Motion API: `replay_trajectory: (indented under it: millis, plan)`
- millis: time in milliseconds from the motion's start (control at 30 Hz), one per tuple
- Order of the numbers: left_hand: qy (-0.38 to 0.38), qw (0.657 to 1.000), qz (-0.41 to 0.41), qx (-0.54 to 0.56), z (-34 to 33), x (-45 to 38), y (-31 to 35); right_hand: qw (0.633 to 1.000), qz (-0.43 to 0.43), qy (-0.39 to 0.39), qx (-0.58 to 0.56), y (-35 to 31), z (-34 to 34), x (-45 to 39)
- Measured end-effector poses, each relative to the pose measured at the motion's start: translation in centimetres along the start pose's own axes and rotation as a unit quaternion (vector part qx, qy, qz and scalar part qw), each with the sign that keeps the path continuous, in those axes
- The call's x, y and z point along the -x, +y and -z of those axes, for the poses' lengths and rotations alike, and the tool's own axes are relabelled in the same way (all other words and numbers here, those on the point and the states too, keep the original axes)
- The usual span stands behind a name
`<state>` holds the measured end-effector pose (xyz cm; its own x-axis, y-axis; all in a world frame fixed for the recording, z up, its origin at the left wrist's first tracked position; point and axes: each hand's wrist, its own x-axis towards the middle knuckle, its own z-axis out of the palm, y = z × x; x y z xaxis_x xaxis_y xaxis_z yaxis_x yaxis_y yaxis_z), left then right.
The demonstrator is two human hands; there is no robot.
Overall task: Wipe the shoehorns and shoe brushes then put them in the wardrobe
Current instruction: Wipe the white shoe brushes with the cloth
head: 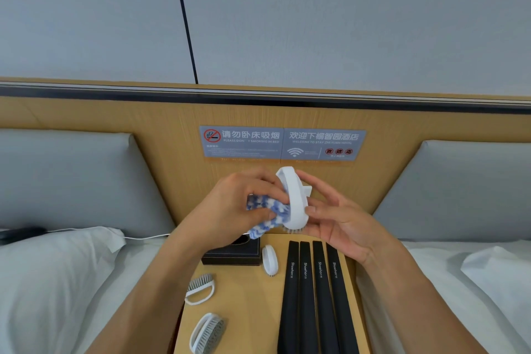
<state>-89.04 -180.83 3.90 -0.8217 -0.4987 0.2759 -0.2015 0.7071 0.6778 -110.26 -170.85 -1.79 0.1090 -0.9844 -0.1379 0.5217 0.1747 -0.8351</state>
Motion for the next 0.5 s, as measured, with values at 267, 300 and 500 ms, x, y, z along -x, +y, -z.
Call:
replay_trajectory:
  millis: [267,300,500]
  plan:
    - [0.083,0.991,0.062,-0.081,-0.4,-1.3,-0.1,1.0,-0.015,-0.003,-0.012,-0.1,-0.9,-0.4]
    - [0.065,0.993,0.049,-0.09,-0.6,-1.4,-0.1,1.0,-0.019,0.002,-0.01,-0.2,-1.0,-0.5]
    - [-0.054,0.998,0.008,-0.044,-0.2,-0.7,-0.4,0.997,-0.048,0.065,-0.013,-0.8,-0.7,-0.4]
